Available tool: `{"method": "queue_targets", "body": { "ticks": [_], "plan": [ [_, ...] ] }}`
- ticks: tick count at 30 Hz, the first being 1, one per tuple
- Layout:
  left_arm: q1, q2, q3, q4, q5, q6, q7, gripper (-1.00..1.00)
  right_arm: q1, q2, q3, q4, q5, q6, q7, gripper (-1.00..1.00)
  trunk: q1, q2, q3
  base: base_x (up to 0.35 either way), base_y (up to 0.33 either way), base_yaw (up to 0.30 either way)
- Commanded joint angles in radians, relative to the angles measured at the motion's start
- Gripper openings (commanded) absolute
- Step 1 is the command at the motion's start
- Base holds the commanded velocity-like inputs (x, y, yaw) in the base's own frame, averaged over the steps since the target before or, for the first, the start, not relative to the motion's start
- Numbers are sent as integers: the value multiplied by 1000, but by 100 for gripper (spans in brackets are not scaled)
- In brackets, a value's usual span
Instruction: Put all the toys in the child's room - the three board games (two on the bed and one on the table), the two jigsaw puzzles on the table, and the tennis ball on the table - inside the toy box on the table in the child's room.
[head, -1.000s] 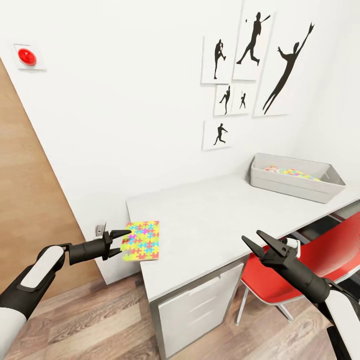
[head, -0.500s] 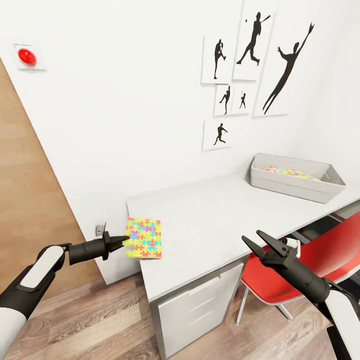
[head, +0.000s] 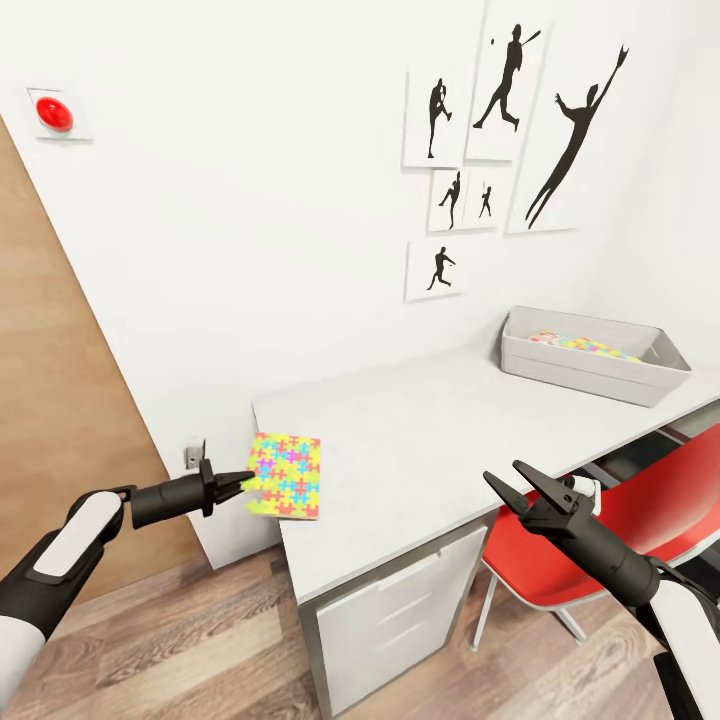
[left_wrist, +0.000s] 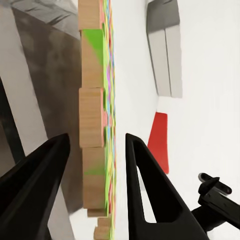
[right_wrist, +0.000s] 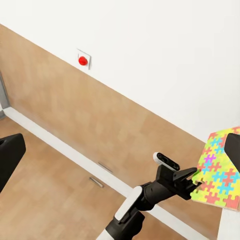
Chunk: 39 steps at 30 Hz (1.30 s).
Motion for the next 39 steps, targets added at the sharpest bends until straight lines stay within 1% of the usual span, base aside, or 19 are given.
{"method": "queue_targets", "body": {
  "ticks": [1, 7, 17, 20, 21, 22, 23, 26, 32, 39],
  "plan": [
    [-1, 1, -2, 1, -10, -1, -11, -100, -1, 0, -1, 0, 0, 4, 2, 100, 0, 0, -1, 0, 0, 0],
    [-1, 2, -2, 1, -10, -1, -12, -100, -1, 0, -1, 0, 0, 4, 2, 100, 0, 0, -1, 0, 0, 0],
    [-1, 2, -2, -2, -9, -1, -12, -100, -1, 0, -1, 0, 0, 4, 1, 100, -38, 70, 30, 0, 0, 0],
    [0, 4, 2, -6, -8, 0, -13, -100, -1, 0, -1, 0, 0, 4, 0, 100, -38, 70, 30, 0, 0, 0],
    [0, 4, 8, -6, -7, 0, -15, -100, -1, 0, -1, 0, 0, 4, 0, 100, -42, 77, 34, 0, 0, 0],
    [0, 4, 22, -8, -5, 2, -28, -100, -1, 0, -1, 0, 0, 4, 0, 100, -46, 84, 37, 0, 0, 0],
    [0, 4, 26, -9, -5, 3, -35, -100, -1, 0, -1, 0, 0, 4, -1, 100, -50, 91, 40, 0, 0, 0],
    [0, 5, 39, -10, -4, 14, -80, -100, -1, 0, 0, 0, 0, 3, -1, 100, -61, 112, 49, 0, 0, 0],
    [0, 15, 38, -12, -4, 18, -126, -100, -1, 1, 1, 1, 2, 3, -4, 100, -84, 154, 68, 0, 0, 0],
    [0, 15, 31, -21, -3, 18, -134, -100, -1, 1, 1, 4, 2, 3, -3, 100, -111, 203, 90, 0, 0, 0]
  ]
}}
